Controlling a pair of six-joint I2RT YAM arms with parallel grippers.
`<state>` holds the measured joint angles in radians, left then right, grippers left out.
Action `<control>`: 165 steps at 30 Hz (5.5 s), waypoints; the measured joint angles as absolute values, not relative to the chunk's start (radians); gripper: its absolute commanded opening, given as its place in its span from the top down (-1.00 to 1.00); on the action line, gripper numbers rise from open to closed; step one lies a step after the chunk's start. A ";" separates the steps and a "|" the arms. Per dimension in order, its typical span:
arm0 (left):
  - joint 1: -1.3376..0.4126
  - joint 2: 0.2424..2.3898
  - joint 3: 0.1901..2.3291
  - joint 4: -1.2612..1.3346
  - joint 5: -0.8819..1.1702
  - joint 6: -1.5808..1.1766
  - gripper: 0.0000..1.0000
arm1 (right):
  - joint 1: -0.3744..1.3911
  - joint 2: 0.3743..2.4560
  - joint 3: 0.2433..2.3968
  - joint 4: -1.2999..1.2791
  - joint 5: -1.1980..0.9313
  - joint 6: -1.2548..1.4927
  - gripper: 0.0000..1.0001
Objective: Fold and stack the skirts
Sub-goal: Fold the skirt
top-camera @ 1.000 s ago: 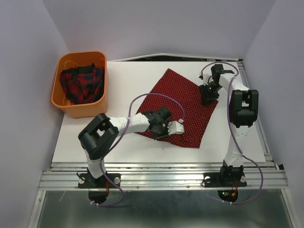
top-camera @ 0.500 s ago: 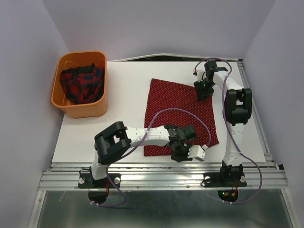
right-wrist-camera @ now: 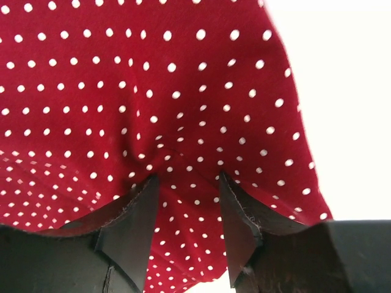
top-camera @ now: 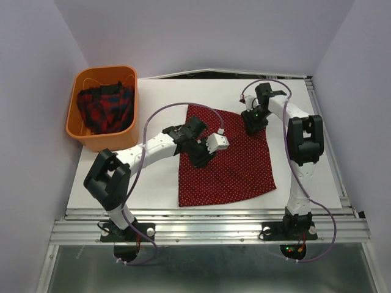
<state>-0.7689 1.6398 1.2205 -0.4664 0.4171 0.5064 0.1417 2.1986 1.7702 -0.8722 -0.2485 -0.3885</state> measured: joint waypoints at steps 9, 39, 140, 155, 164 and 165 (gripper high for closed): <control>-0.650 1.710 1.138 -0.499 0.416 0.529 -0.08 | 0.158 2.197 1.770 -0.912 -0.298 -0.390 0.03; -0.405 2.336 2.095 -0.356 0.352 0.581 -0.34 | 0.151 2.245 1.963 -0.799 -0.010 -0.468 -0.14; -0.170 2.321 2.112 -0.259 0.883 0.291 1.00 | -0.109 2.246 2.122 -1.030 -0.637 -0.656 0.99; -0.162 1.792 1.458 -0.298 0.901 0.704 1.00 | -0.097 1.892 1.683 -0.956 -0.673 -0.818 0.99; -0.207 1.520 1.076 -0.312 0.868 0.854 1.00 | -0.097 1.686 1.332 -0.859 -0.646 -0.977 0.99; -0.216 1.508 1.049 -0.311 0.859 0.856 1.00 | -0.097 1.676 1.306 -0.851 -0.641 -0.987 0.99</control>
